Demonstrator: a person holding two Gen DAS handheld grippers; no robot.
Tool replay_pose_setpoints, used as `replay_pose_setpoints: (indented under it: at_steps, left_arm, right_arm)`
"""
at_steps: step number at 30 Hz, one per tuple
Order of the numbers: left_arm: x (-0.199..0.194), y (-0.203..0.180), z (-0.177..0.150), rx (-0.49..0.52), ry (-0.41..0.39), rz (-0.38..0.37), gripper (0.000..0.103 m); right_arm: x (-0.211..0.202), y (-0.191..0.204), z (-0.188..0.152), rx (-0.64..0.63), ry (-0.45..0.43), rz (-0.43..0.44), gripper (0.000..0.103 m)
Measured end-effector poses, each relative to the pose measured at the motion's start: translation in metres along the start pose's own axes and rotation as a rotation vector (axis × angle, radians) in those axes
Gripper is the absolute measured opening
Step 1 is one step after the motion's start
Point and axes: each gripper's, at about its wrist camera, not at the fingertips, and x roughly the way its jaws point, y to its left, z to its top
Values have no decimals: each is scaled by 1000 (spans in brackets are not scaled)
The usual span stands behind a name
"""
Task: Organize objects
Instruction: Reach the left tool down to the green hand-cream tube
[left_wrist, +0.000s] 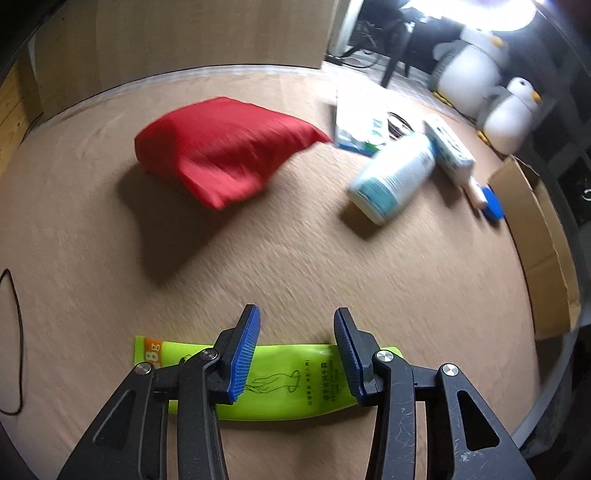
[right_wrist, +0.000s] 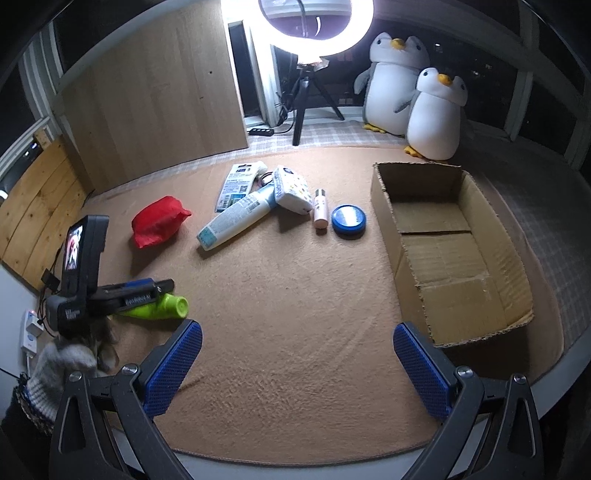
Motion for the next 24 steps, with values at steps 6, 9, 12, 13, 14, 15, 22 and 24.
replay_pose_setpoints:
  at_steps: [6,9,12,13,14,15,22,24]
  left_arm:
    - [-15,-5,-18,-5,-24,-22,47]
    - [-38,9,-27,-96,-80,-32,57]
    - [-60,28,-47,-175,-101,-57,61]
    - [-63,32,-52,-191,-98,-63,61]
    - [-66,36,-60,-208,-93,-70,61]
    - [-67,39,-65,-222,-87,-76,61]
    - [-58,59,-90,-325,-54,-109,60]
    - [-55,64,-89,-347,-60,-113,60]
  right_arm:
    - [19,17,10,-100,25,136,102]
    - [35,29,19,-166,60,183,102]
    - [60,43,30,-240,121,221,102]
    - [68,49,33,-271,146,242,102]
    - [78,56,35,-306,180,256,102]
    - [87,63,36,-339,211,267,103]
    - [136,109,40,-481,350,364,89]
    - [147,117,41,-488,390,390,81]
